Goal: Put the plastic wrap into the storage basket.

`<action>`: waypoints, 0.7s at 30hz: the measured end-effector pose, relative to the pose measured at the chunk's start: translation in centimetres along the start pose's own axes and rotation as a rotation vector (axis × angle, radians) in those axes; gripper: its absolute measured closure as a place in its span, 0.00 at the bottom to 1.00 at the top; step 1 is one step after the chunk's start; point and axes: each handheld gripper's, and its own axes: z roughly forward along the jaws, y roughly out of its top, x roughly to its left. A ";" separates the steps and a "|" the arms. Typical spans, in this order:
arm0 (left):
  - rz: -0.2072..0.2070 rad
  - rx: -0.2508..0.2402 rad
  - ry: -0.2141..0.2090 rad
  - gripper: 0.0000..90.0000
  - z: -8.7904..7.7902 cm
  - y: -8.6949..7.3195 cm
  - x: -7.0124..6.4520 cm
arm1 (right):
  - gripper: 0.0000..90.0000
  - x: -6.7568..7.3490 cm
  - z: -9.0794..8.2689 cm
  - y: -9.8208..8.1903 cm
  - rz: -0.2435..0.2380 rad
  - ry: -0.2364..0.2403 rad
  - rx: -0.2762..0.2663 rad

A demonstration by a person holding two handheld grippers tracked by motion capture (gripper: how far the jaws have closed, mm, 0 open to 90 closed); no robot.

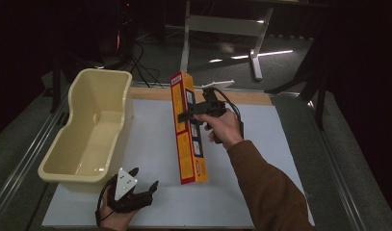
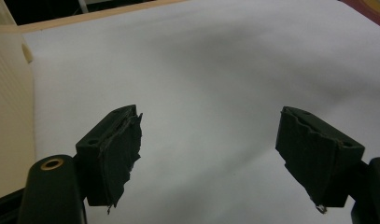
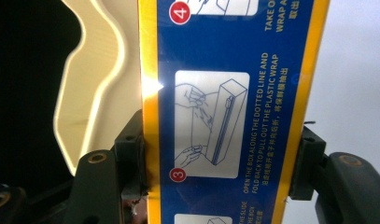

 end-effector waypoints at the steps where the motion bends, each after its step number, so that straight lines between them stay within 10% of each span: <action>1: 0.007 0.000 0.002 0.24 0.0 0.0 -0.1 | 0.43 0.3 0.1 0.3 -0.005 0.004 -0.002; 21: 0.000 0.014 -0.012 0.23 0.1 -0.2 -0.1 | 0.43 3.4 2.5 3.2 0.010 0.106 -0.030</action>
